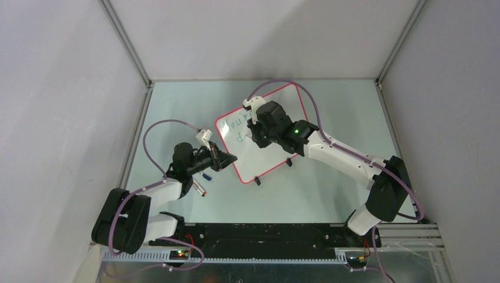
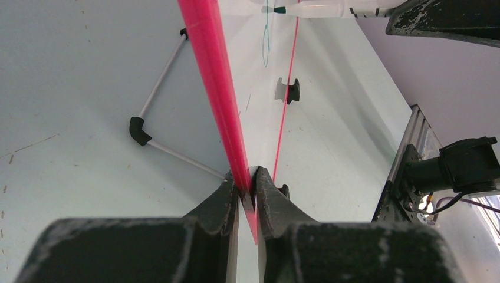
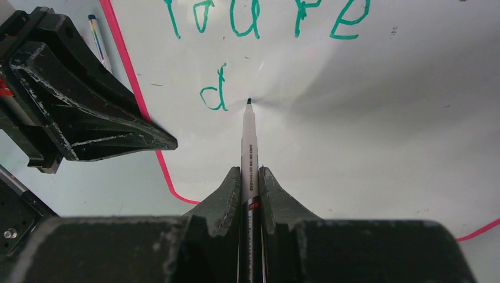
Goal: Write a sentence on the whiteboard
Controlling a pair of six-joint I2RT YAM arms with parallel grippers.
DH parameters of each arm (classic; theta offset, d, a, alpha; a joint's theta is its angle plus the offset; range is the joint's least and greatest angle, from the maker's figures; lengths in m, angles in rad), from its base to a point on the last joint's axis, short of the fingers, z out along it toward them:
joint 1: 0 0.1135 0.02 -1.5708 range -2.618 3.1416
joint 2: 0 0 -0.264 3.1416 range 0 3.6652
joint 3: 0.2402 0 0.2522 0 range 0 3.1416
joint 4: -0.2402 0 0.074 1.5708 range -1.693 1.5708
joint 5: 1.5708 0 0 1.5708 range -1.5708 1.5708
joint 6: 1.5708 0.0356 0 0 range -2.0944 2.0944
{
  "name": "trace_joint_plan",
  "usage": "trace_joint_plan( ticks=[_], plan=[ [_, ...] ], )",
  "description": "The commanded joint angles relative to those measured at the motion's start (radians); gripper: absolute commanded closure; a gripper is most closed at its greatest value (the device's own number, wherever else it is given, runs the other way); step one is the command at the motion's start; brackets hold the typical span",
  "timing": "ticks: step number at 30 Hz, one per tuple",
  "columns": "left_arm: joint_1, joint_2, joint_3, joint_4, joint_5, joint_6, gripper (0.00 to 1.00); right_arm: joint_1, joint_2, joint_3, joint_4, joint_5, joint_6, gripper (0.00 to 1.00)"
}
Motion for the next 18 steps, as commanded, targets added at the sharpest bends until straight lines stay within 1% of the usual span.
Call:
trace_joint_plan(
  ticks=[1, 18],
  plan=[
    [0.000, 0.006, 0.006, -0.058, -0.064, 0.087, 0.94, -0.003, 0.014, 0.046, 0.034, 0.003, 0.008, 1.00],
    [0.001, 0.002, 0.004, -0.058, -0.066, 0.090, 0.93, 0.003, 0.014, 0.046, 0.019, -0.028, -0.002, 1.00]
  ],
)
